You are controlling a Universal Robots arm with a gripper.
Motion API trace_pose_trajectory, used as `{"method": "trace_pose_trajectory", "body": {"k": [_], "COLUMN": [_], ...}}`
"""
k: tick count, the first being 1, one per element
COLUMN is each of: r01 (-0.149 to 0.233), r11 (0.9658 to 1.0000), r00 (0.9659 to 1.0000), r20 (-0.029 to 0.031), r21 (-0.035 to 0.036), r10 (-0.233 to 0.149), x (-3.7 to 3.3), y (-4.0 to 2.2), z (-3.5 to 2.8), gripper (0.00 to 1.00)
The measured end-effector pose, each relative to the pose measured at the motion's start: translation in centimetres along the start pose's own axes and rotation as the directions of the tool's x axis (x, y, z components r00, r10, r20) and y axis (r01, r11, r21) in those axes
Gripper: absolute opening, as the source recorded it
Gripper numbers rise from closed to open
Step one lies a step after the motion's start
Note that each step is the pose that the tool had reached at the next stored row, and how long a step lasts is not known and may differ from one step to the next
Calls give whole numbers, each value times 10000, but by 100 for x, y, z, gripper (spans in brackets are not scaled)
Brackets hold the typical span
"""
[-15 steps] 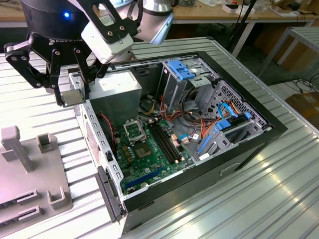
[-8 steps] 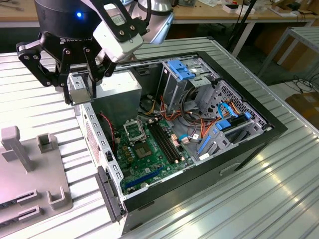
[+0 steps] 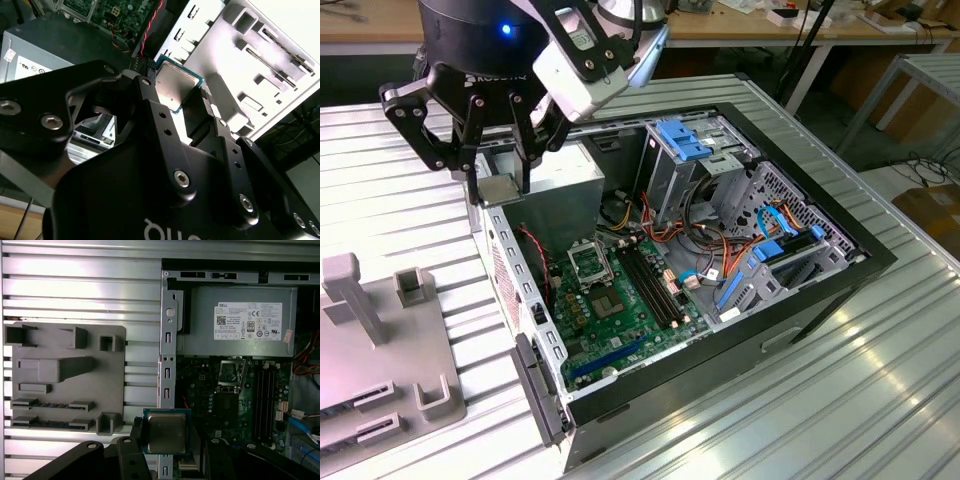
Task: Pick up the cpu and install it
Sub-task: 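Pick up the cpu and move it towards the insertion slot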
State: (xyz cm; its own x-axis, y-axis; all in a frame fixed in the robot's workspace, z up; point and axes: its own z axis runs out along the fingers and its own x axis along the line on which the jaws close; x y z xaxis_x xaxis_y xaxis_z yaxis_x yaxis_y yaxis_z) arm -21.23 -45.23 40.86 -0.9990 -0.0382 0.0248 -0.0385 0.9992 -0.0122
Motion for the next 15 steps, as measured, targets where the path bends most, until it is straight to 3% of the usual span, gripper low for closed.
{"method": "trace_pose_trajectory", "body": {"k": [15], "r01": [4], "r11": [10000], "r00": [10000], "r20": [1], "r21": [0], "r10": [-4], "x": [-14], "y": [0], "z": [0], "gripper": [47]}}
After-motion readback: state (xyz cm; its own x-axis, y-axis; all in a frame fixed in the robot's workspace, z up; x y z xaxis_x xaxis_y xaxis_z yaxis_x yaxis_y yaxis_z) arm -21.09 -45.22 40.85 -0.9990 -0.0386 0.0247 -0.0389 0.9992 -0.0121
